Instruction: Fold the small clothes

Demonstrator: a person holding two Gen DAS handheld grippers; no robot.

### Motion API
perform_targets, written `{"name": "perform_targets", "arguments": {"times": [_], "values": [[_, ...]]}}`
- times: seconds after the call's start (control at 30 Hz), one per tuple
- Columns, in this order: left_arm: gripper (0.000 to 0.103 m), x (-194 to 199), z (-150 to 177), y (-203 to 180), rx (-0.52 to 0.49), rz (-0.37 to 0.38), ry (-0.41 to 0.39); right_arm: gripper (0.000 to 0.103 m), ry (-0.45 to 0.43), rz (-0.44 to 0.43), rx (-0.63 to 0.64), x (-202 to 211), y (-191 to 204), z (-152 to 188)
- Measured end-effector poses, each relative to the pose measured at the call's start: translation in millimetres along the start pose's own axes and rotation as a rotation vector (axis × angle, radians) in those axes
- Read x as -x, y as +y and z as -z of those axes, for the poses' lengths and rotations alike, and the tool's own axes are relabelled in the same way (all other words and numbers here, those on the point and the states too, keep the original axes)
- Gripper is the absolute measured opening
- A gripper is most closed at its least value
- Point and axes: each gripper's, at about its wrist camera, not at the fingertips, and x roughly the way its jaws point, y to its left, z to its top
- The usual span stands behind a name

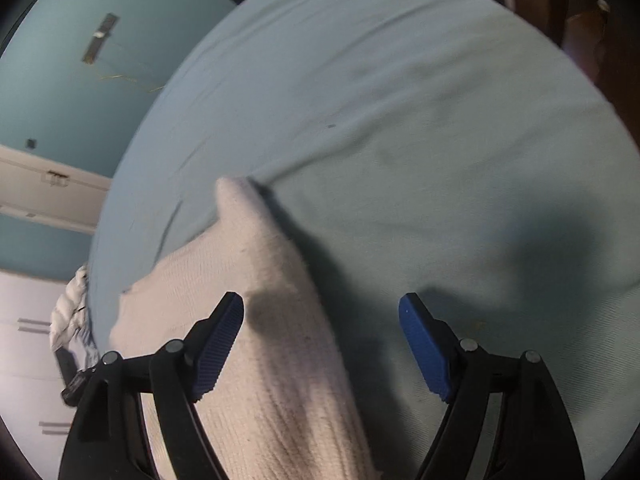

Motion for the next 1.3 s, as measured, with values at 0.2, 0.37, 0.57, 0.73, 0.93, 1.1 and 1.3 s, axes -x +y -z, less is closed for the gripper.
{"name": "perform_targets", "arguments": {"times": [0.2,0.37,0.57,0.73,0.93,1.1,1.3], "values": [[0.039,-9,6,-4,-0.034,0.03,-0.02,0.023,0.083,0.011,0.104,-14,25,4],[0.014,12,12,-6,-0.037,0.072,-0.115,0.009,-0.093,0.053,0.179,24,47,-2],[0.013,18,20,21,0.072,0.061,-0.19,0.007,-0.197,0.14,0.222,31,52,-9],[0.019,1,25,29,0.167,0.115,-0.168,0.019,-0.047,0.078,0.084,-19,8,-14],[0.103,37,30,27,0.215,0.178,-0.204,0.073,-0.047,-0.151,-0.066,46,-48,1],[0.103,45,46,8,0.144,0.2,-0.218,0.072,0.055,-0.162,-0.109,47,-72,43],[0.103,7,56,-20,-0.003,-0.118,-0.203,0.007,0.074,-0.118,0.069,29,-28,51]]}}
